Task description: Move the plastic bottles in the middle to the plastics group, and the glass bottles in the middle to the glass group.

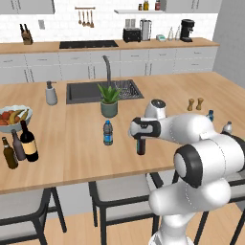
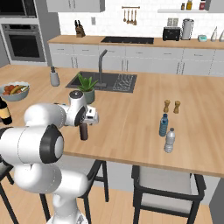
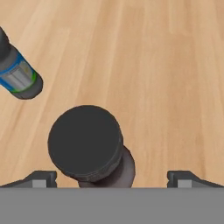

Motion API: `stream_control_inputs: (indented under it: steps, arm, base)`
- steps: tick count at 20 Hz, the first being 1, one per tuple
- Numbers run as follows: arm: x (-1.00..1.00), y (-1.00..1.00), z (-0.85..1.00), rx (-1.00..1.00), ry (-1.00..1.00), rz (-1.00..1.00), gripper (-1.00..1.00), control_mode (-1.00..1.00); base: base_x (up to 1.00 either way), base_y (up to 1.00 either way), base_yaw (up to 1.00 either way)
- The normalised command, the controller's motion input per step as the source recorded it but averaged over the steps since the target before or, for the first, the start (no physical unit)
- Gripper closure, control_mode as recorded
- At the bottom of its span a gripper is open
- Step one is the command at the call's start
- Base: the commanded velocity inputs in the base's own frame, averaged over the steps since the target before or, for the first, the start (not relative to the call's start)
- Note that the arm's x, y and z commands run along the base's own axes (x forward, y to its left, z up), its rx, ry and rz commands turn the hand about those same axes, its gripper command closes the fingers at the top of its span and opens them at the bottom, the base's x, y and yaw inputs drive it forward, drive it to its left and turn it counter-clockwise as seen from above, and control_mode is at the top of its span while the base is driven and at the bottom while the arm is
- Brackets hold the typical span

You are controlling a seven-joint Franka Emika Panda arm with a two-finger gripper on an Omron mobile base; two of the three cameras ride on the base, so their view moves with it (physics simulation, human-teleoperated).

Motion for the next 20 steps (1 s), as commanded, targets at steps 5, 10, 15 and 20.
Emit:
stream_control_inputs:
  steps: [5,10,15,20]
  arm:
    - [0.0,0.0,0.0,0.0,-0.02,0.02,-1.0,-1.0]
    - [0.03,0.0,-0.03,0.0,-0.04,0.03,-1.0,-1.0]
    - [0.16,0.0,-0.07,0.0,0.0,0.02,-1.0,-1.0]
    - [0.08,0.0,-0.07,0.0,0.0,0.02,-1.0,-1.0]
  base:
    - [0.0,0.0,0.0]
    - [0.0,0.0,0.0]
    - [0.0,0.0,0.0]
    - [0.0,0.0,0.0]
